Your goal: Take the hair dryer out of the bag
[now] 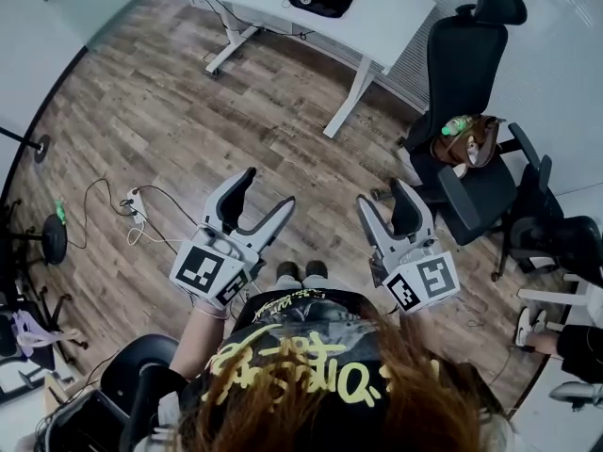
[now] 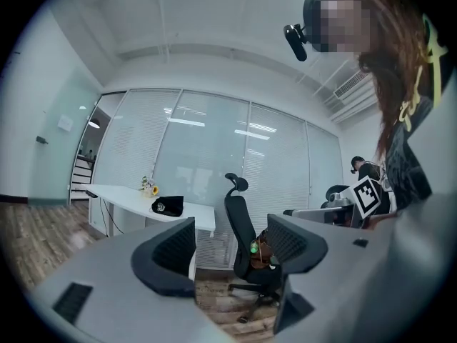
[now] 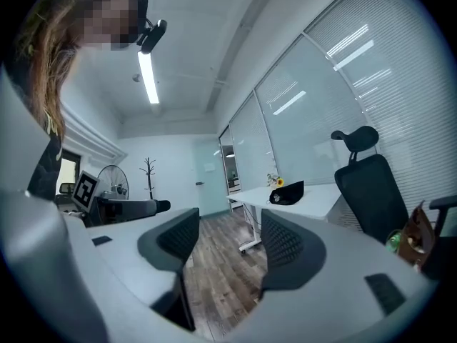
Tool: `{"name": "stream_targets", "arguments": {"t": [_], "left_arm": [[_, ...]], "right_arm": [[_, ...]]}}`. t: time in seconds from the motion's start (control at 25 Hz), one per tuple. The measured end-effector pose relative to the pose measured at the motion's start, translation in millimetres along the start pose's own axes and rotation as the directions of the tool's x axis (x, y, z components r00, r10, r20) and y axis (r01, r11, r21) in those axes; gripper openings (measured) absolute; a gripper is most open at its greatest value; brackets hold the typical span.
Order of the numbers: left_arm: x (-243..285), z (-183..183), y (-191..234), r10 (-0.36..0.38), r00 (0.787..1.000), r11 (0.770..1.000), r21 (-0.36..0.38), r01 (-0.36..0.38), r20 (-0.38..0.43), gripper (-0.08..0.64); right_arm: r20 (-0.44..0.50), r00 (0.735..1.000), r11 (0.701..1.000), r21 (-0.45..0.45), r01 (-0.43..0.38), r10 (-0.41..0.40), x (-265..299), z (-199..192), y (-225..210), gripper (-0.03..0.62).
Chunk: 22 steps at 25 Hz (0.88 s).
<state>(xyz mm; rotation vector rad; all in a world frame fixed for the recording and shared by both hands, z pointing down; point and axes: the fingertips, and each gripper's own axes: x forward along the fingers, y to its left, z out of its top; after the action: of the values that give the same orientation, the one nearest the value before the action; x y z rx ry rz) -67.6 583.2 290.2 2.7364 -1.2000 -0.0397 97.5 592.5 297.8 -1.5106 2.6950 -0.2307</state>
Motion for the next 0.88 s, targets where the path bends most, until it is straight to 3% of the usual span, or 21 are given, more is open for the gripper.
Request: {"name": "stream_targets", "arguments": {"t": [0.88], "left_arm": [[-54.1, -11.4, 40.9, -0.036, 0.999, 0.999, -0.002, 0.036, -0.014, 0.287]], "right_arm": [[-0.015, 1.0, 1.0, 0.02, 0.023, -0.023, 27.8, -20.1, 56.0, 0.255]]}}
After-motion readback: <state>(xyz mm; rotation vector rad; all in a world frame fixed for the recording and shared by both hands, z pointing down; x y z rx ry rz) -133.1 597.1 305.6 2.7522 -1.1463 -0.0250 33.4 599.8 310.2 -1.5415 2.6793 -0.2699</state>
